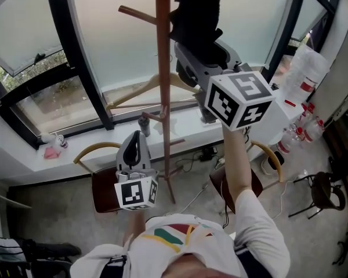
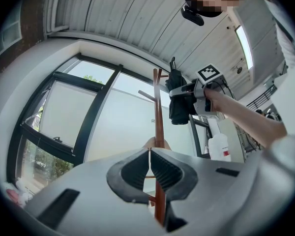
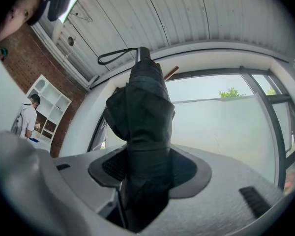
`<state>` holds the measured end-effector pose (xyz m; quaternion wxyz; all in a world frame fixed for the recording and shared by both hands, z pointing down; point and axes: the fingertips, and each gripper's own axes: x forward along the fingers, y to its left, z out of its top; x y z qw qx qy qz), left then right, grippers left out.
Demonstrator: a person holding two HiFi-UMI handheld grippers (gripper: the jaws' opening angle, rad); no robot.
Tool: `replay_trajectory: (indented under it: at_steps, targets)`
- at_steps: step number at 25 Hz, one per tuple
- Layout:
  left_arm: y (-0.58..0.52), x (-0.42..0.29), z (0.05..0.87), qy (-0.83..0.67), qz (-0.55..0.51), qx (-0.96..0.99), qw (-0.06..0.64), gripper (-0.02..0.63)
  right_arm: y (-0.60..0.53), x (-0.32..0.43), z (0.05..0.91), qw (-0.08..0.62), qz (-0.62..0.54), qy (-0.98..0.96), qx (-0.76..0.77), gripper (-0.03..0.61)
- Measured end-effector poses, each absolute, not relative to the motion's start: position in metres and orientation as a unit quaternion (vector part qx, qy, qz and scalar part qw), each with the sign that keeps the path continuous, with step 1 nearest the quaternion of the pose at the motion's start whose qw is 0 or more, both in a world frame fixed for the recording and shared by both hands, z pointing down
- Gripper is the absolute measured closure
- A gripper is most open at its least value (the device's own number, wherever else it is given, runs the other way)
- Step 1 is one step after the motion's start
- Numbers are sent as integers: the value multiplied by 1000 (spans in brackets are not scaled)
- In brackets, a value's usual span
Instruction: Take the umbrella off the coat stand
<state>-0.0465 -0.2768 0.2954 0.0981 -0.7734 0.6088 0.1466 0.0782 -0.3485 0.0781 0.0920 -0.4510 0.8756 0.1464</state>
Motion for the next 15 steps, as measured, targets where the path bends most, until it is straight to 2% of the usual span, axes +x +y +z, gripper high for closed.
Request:
replay_trajectory:
  at_steps: [9, 15]
  targets:
    - [-271, -46, 286, 610, 143, -774, 90, 603, -301, 102, 80, 167, 164, 861, -451, 353]
    - [-271, -40, 281, 603, 148, -778, 96, 603, -274, 111, 108, 172, 199, 835, -483, 353]
